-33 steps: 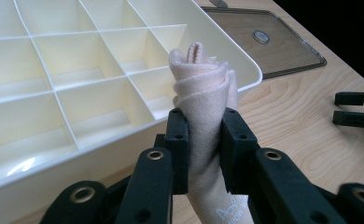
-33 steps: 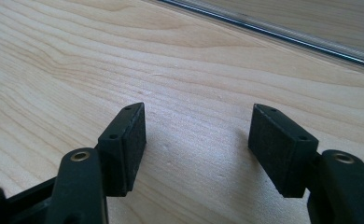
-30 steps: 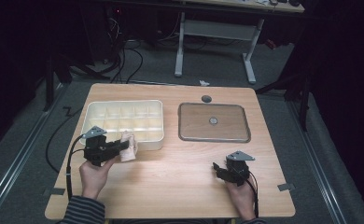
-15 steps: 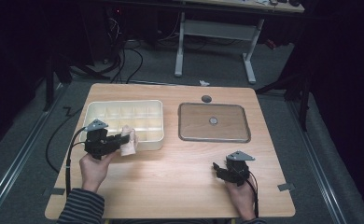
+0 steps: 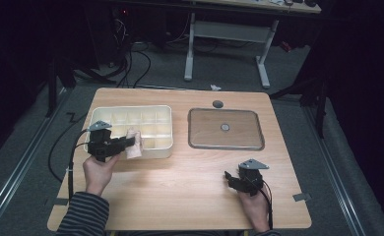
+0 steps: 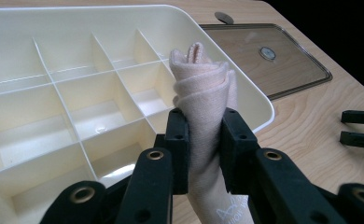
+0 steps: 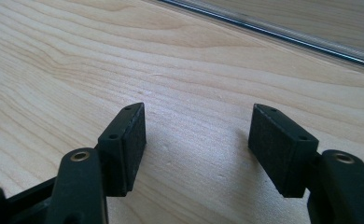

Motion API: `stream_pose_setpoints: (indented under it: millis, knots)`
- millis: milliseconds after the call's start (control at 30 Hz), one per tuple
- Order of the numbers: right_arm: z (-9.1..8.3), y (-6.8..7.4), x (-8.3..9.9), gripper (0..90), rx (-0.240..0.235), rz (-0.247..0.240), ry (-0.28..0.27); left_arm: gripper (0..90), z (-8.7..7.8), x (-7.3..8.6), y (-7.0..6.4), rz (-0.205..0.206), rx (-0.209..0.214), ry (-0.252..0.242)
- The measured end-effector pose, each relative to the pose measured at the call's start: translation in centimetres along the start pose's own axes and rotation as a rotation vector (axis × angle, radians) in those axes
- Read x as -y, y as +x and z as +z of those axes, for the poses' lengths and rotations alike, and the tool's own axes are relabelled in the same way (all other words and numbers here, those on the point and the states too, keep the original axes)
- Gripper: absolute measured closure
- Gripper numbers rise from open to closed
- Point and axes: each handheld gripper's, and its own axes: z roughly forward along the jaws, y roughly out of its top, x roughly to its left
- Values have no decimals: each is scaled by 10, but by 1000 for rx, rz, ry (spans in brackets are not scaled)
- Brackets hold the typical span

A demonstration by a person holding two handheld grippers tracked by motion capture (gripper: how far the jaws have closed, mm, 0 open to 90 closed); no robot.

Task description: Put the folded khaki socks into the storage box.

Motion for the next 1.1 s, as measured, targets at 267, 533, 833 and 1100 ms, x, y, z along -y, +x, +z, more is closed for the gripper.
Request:
stream_pose_setpoints:
  millis: [267,533,833,1100]
  knots:
    - [0,0,0,368,-1,0,-1,757,2,-5,9,-7,-17,11]
    - [0,0,0,368,0,0,0,757,8,-12,19,-38,-10,9]
    - [0,0,0,368,0,1,0,755,22,-25,22,19,-46,39]
    - [0,0,0,368,0,1,0,751,30,-23,27,28,-66,77]
